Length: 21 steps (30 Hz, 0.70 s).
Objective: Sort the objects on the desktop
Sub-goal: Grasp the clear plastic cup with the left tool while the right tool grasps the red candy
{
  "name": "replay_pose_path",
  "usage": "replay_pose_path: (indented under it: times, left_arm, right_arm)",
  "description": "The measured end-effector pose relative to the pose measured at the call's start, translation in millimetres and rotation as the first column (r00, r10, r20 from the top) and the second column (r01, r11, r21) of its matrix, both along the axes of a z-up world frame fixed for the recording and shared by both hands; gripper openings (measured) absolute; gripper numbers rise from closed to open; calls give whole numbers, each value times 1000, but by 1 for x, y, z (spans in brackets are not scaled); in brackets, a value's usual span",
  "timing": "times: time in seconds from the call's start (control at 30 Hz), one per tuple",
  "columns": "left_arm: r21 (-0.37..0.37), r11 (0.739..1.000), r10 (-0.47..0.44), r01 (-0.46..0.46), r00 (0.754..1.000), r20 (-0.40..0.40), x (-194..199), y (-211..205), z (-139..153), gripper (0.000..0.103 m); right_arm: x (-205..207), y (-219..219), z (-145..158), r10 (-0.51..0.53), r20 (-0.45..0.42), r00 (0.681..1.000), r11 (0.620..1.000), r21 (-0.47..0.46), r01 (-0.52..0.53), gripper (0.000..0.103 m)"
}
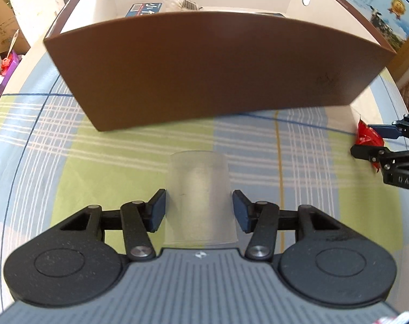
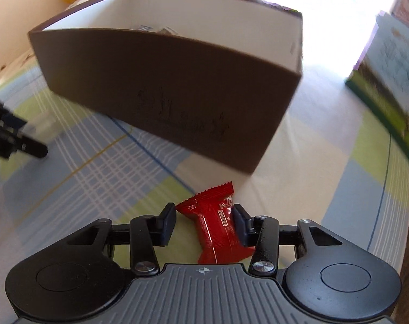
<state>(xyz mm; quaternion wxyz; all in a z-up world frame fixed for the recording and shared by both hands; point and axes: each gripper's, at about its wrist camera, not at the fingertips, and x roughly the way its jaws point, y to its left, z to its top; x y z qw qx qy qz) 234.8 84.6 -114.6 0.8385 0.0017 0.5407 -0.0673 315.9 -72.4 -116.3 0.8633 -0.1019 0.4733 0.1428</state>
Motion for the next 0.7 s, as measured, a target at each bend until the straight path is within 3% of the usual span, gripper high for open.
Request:
replay_pose_path:
  times: [0.13, 0.23, 0.3, 0.37, 0.43, 0.6, 0.67, 0.7]
  left_arm:
    - [-15, 1000, -23, 23, 1000, 0, -5, 1, 1, 47]
    - [-9, 1000, -23, 23, 1000, 3, -5, -1, 0, 48]
    - [-1, 1000, -29, 29, 1000, 3, -3, -4, 1, 48]
    - [16, 999, -33, 33, 999, 1, 0, -8, 0, 49]
    - [42, 998, -47, 47, 999, 1, 1, -14, 0, 49]
    - [87, 991, -104, 103, 995, 12, -4, -29, -3, 48]
    - [72, 992, -108, 108, 994, 6, -5, -30, -4, 47]
    - [75, 991, -114, 114, 993, 5, -6, -31, -4, 47]
  right_arm:
    - [-9, -1, 4, -161, -104, 981, 973, 152, 175, 43]
    - [-22, 5, 4, -221, -136, 966, 942, 226, 248, 43]
    - [-29, 12, 4, -244, -125, 962, 936, 229, 267, 43]
    - [-33, 20, 3, -260, -105, 960, 934, 225, 278, 54]
    - [-36, 27, 4, -251, -82, 965, 942, 207, 263, 71]
    - [-45, 32, 2, -214, -48, 976, 966, 140, 219, 72]
    - [-49, 30, 1, -213, -36, 976, 968, 128, 216, 71]
    - [-49, 29, 1, -211, -31, 977, 969, 125, 213, 67]
